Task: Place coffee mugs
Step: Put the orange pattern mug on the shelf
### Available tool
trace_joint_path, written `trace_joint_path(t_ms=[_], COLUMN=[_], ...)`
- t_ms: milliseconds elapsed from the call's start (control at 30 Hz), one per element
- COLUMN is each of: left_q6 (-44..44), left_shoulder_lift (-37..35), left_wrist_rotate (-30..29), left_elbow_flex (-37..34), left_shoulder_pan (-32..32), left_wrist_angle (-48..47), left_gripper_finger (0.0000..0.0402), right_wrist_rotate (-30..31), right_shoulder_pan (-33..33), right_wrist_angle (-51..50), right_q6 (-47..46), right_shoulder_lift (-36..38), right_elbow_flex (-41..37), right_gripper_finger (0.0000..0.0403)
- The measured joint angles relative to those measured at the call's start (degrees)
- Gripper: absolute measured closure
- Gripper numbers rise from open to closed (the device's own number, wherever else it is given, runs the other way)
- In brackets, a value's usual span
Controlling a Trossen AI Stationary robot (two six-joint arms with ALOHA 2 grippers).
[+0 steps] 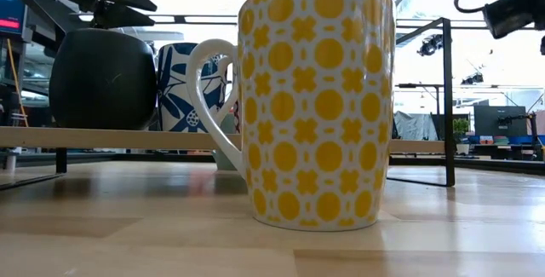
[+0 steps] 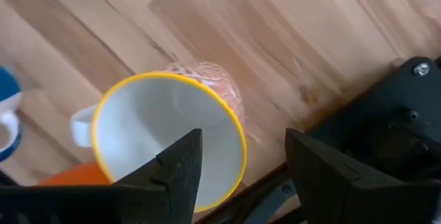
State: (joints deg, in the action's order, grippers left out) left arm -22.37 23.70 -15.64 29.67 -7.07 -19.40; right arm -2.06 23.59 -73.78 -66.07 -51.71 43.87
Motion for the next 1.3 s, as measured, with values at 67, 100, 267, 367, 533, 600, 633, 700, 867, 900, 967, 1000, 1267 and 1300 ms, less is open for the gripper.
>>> trace_joint_path(t_ms=[67, 100, 267, 367, 533, 600, 633, 700, 867, 900, 967, 1000, 1267, 1300], left_q6=[0.00, 0.00, 0.02, 0.04, 0.07, 0.07, 0.07, 0.07, 0.07, 0.07, 0.07, 0.07, 0.06, 0.04], left_shoulder_lift=[0.02, 0.00, 0.00, 0.00, 0.02, 0.01, 0.01, 0.00, 0.00, 0.02, 0.02, 0.02, 0.00, 0.02], left_wrist_rotate=[0.00, 0.00, 0.00, -0.02, -0.04, -0.04, -0.04, -0.04, -0.03, -0.02, -0.04, -0.02, -0.02, -0.02], left_elbow_flex=[0.00, 0.00, 0.00, 0.00, 0.00, 0.00, 0.00, 0.00, 0.00, 0.00, 0.00, 0.00, 0.00, 0.00], left_shoulder_pan=[0.00, 0.00, 0.00, 0.00, 0.00, 0.00, 0.00, 0.00, 0.00, 0.00, 0.00, 0.00, 0.00, 0.00], left_wrist_angle=[0.00, 0.00, 0.00, 0.00, -0.02, -0.02, -0.03, -0.04, -0.07, -0.07, -0.07, -0.07, -0.07, -0.07], left_gripper_finger=[0.0254, 0.0254, 0.0254, 0.0254, 0.0254, 0.0254, 0.0254, 0.0254, 0.0254, 0.0254, 0.0254, 0.0254, 0.0254, 0.0254], right_wrist_rotate=[-0.02, -0.02, 0.44, 0.24, -0.76, -0.81, -0.79, -0.80, -1.07, -1.07, -1.07, -1.04, -0.83, -0.61], right_shoulder_pan=[0.00, 0.00, 0.00, 0.00, 0.01, 0.00, 0.00, 0.00, 0.00, 0.00, 0.00, 0.00, 0.00, 0.02], right_wrist_angle=[1.27, 2.08, 3.83, 3.72, 3.72, 3.70, 3.72, 3.70, 3.67, 3.69, 3.66, 3.68, 3.66, 3.68], right_q6=[-1.28, -2.02, -3.36, -3.00, -1.83, -1.66, -1.87, -1.81, -1.42, -1.42, -1.42, -1.42, -1.82, -2.01], right_shoulder_lift=[-0.11, -0.10, -1.04, -1.99, -5.34, -6.86, -7.72, -9.21, -12.31, -12.73, -13.65, -14.05, -15.83, -15.81], right_elbow_flex=[-1.29, -2.02, -3.03, -3.12, -3.12, -3.12, -3.12, -3.12, -3.12, -3.12, -3.12, -3.12, -3.12, -3.12], right_gripper_finger=[0.0219, 0.0221, 0.0226, 0.0226, 0.0226, 0.0226, 0.0226, 0.0226, 0.0226, 0.0226, 0.0226, 0.0226, 0.0239, 0.0247])
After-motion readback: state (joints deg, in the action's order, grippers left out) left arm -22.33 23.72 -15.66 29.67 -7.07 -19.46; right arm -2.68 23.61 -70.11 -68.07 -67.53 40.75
